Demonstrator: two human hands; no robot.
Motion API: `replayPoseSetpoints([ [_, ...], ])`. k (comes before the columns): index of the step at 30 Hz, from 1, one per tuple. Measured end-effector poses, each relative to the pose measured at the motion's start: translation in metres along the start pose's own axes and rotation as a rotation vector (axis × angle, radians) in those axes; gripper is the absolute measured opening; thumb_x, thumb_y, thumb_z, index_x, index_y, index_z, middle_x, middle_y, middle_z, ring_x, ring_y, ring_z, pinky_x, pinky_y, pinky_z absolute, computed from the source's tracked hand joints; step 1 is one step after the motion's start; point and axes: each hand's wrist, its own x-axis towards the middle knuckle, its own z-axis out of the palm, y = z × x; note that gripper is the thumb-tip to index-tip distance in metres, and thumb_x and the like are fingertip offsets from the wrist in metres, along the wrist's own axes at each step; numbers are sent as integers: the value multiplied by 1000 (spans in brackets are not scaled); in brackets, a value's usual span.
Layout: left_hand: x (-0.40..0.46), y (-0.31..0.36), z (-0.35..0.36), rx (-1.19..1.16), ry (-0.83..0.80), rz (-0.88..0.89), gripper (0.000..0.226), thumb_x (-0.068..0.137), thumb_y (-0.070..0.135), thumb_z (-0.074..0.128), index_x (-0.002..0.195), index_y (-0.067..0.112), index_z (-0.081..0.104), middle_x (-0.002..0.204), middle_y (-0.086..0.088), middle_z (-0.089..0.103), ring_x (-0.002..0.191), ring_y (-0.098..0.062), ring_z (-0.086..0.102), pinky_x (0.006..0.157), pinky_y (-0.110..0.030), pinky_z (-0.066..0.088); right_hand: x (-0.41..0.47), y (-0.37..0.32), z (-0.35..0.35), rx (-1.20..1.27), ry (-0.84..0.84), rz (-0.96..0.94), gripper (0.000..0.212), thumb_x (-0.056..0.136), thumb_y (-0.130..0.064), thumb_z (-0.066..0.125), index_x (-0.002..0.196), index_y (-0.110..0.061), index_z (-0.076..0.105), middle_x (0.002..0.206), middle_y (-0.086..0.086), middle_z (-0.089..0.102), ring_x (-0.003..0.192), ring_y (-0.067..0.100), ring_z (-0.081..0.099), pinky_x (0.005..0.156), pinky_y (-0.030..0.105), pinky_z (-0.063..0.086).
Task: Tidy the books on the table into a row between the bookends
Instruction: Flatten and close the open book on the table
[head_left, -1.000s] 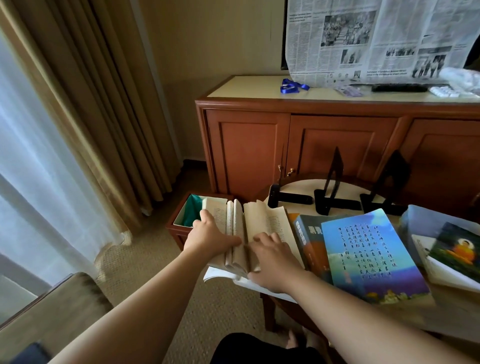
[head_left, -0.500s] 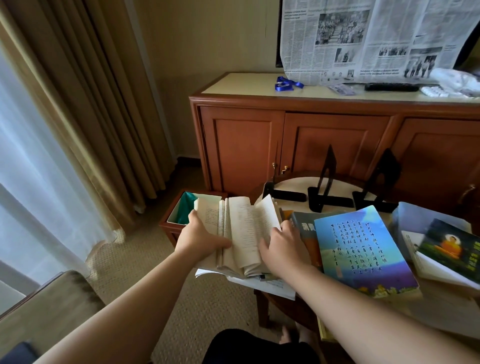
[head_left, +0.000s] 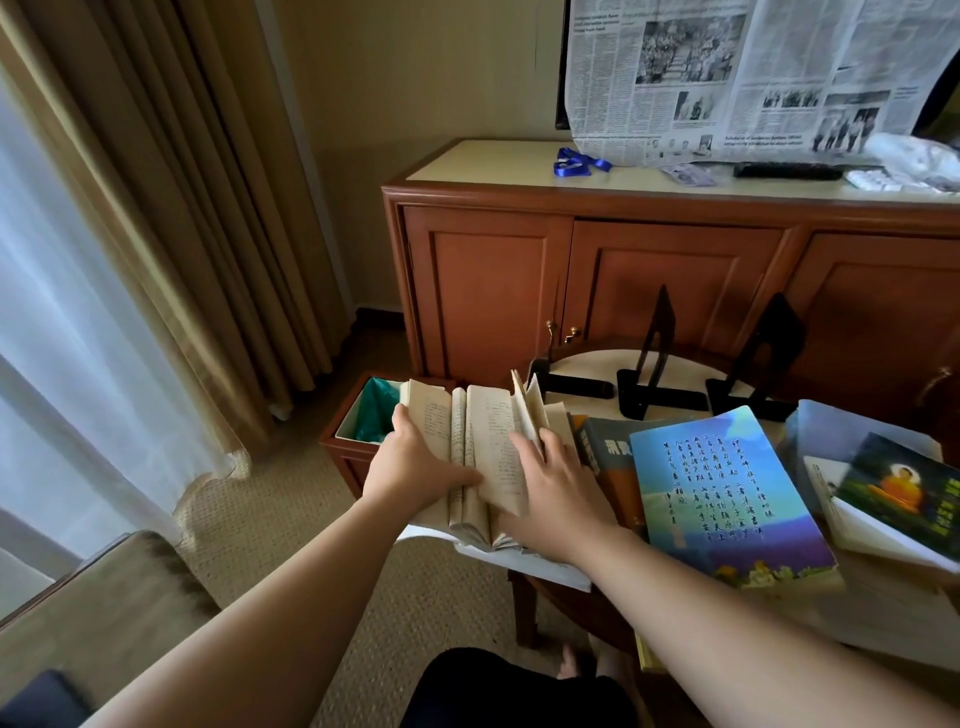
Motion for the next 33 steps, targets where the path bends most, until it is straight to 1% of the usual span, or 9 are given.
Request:
replayPoseSetpoints([
  [4,0,-4,1,14,10,-27,140,57,51,97,160,23,7,129,-3,56,105,-20,55,87,-43,59,-6,8,-4,208,190,64,65,96,-35,60,152,-26,29,152,-2,25,127,25,50,90,41,55],
  [8,-2,-7,2,-1,24,-31,140,56,50,98,161,25,7,132,-2,55,112,-22,58,88,-45,60,-8,17,-3,213,211,99,80,92,-14,62,159,-29,20,146,2,32,120,26,54,81,35,53],
  [10,-3,-8,2,2,30,-22,139,57,48,97,161,24,8,131,-2,55,108,-19,55,84,-42,59,-9,19,-3,90,172,79,84,94,-12,59,163,-30,15,155,5,25,131,27,46,91,38,53],
  [13,-3,-11,2,22,26,-21,136,59,47,96,160,21,9,125,-2,57,104,-19,57,81,-40,57,-12,16,-6,-158,100,37,63,97,-5,51,156,-24,38,164,9,16,141,33,32,109,44,44],
  [17,-3,-18,3,11,18,-33,132,60,46,94,159,23,10,124,0,58,104,-19,59,80,-40,59,-10,18,2,-269,-48,-3,48,93,-3,58,140,-15,55,149,6,42,136,28,38,112,41,40],
  [21,-3,-23,4,12,10,-28,132,62,52,93,160,25,10,132,-1,55,110,-18,57,84,-40,60,-7,24,9,-211,-128,24,67,96,-10,60,156,-19,33,150,7,44,137,29,41,111,43,44],
  [24,-1,-25,5,76,-4,-42,140,62,62,89,164,27,-1,143,-6,48,120,-23,57,90,-45,60,-7,20,10,-165,-197,35,63,107,-33,38,162,-38,7,163,12,25,147,35,24,113,49,41],
  [28,3,-30,8,169,-21,-74,140,64,73,80,164,26,-6,150,-10,37,125,-28,55,93,-46,59,-6,15,12,-199,-264,55,65,104,-65,18,161,-46,-6,171,15,5,156,39,5,122,53,23],
  [33,0,-37,11,293,13,-60,133,68,82,68,164,29,-5,160,-13,29,141,-33,42,106,-52,50,-5,16,16,-257,-282,59,72,100,-73,15,162,-43,-9,169,18,6,153,41,7,123,51,19],
])
